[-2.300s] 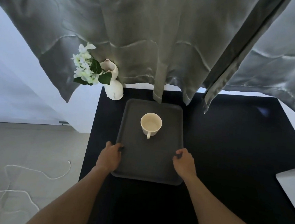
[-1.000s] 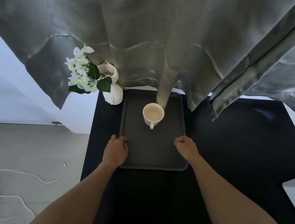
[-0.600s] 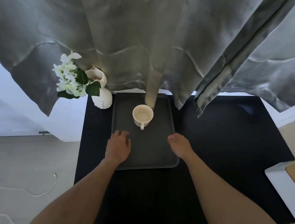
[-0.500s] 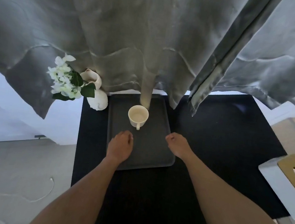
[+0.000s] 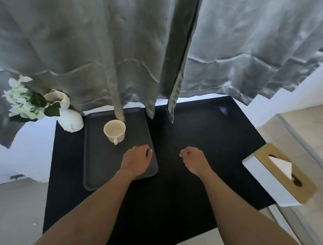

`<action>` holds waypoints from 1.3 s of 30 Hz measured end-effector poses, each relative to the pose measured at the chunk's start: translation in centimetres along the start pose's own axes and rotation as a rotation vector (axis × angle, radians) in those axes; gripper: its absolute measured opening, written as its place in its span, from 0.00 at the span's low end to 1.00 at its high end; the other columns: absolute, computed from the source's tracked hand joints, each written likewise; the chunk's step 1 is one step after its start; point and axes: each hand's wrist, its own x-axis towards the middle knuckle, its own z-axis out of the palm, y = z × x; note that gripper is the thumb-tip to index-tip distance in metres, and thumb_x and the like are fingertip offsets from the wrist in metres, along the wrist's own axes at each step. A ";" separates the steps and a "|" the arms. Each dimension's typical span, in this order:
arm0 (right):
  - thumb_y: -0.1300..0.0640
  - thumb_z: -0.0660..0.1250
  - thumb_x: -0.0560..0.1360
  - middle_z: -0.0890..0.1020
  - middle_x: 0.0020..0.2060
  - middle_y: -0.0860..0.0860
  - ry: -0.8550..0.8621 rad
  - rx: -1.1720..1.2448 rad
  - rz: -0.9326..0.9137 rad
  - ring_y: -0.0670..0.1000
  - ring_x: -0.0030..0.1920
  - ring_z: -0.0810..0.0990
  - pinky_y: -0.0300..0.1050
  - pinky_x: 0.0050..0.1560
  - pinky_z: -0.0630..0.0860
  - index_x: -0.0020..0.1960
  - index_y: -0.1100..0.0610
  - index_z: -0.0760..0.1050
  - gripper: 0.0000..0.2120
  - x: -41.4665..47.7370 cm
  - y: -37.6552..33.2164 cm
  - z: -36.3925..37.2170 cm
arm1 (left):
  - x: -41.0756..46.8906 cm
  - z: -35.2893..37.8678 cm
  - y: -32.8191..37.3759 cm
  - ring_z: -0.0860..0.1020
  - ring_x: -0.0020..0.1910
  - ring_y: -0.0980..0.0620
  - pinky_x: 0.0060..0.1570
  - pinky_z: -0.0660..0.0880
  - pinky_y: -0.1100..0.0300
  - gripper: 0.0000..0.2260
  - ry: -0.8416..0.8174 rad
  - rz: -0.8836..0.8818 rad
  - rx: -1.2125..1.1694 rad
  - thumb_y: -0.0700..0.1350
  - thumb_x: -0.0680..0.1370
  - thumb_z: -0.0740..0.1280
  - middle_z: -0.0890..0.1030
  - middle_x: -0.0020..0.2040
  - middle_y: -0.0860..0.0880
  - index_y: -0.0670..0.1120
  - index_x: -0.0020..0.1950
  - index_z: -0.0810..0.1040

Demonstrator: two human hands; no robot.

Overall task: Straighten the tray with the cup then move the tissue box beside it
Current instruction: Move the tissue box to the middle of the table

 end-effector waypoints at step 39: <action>0.51 0.56 0.79 0.80 0.48 0.57 0.514 0.314 0.420 0.55 0.45 0.78 0.45 0.43 0.70 0.55 0.60 0.73 0.15 -9.2 33.0 -19.7 | 1.6 19.1 33.2 0.78 0.57 0.48 0.58 0.76 0.47 0.18 -0.164 0.378 0.278 0.53 0.81 0.61 0.76 0.61 0.46 0.48 0.68 0.69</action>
